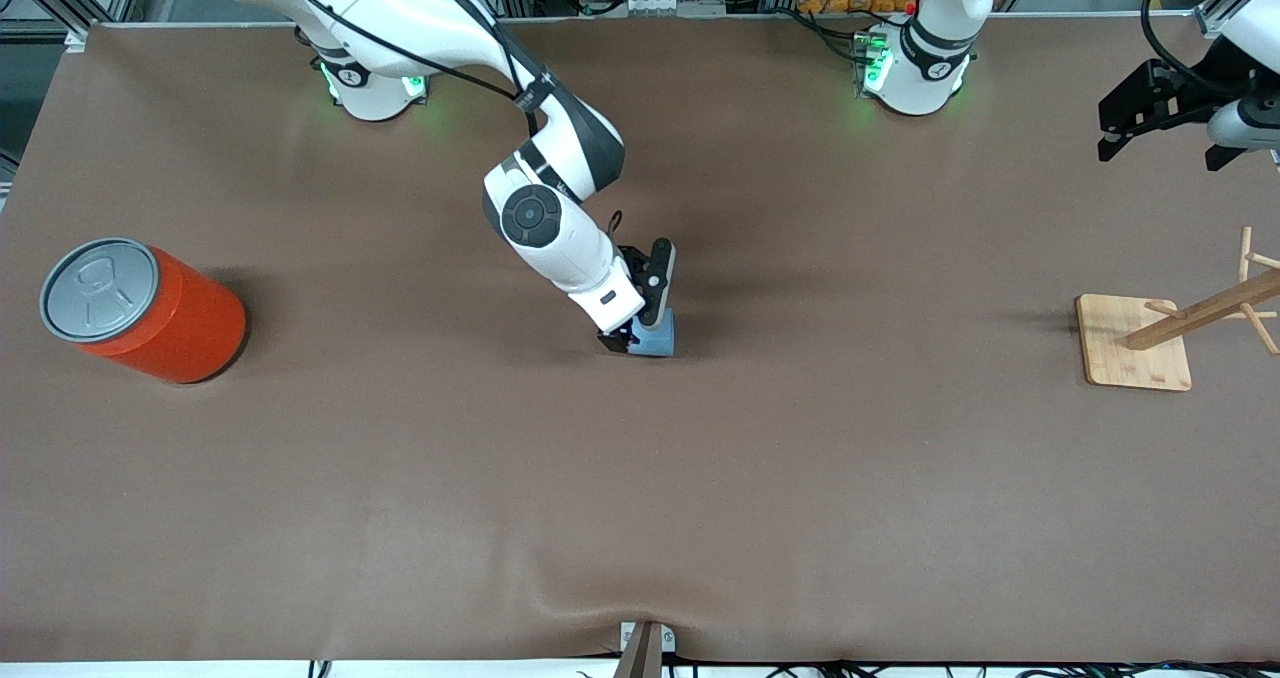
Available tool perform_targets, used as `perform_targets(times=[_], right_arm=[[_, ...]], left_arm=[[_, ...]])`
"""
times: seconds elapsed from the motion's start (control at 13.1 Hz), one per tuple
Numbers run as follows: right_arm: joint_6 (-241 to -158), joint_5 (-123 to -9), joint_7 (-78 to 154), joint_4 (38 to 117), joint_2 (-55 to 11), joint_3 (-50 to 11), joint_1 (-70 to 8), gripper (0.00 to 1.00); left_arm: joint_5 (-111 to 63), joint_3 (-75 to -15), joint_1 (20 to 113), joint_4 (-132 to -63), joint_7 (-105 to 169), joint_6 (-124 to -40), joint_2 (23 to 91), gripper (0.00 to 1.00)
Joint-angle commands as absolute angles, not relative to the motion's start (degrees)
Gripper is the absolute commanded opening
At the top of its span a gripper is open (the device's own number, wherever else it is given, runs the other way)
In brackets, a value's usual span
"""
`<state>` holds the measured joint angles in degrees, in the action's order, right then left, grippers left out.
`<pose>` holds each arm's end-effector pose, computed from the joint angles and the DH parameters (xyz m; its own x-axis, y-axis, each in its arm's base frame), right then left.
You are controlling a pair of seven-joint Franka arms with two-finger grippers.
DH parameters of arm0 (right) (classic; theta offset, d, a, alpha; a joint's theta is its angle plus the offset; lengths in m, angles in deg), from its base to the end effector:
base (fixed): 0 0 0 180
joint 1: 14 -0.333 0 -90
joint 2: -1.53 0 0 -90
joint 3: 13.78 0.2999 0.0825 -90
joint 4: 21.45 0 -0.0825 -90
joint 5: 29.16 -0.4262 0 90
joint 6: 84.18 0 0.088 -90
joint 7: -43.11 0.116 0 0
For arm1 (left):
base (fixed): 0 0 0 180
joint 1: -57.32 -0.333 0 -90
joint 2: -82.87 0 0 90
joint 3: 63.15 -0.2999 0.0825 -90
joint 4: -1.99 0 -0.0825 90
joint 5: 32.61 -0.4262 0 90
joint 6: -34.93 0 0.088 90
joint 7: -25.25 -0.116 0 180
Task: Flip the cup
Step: 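Lower the blue cup onto the table and open the right gripper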
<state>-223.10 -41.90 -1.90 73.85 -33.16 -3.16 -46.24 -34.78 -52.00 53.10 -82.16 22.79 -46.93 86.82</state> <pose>0.5377 0.4851 0.2278 0.2371 0.9289 0.2843 0.9710 -0.2174 -0.0995 0.5553 -0.0670 0.6777 0.9872 -0.1577 0.0256 -0.1562 -0.9864 -0.0518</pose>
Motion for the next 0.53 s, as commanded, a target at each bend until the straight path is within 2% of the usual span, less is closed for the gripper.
perform_targets(times=[0.0, 0.23, 0.46], right_arm=[[-216.23, -42.96, -1.10, 72.61, -30.46, -3.14, -43.54, 1.00], [-205.07, -42.61, -1.02, 67.16, -29.84, -3.32, -40.38, 1.00], [-200.48, -42.61, 2.83, 66.44, -26.34, -3.32, -35.91, 1.00]], left_arm=[[-34.46, -51.90, 52.75, -81.94, 21.64, -47.08, 86.91, 1.00], [-34.46, -51.90, 52.75, -81.94, 21.64, -47.08, 86.91, 1.00], [-34.54, -51.90, 52.75, -81.94, 21.64, -46.99, 87.00, 1.00]])
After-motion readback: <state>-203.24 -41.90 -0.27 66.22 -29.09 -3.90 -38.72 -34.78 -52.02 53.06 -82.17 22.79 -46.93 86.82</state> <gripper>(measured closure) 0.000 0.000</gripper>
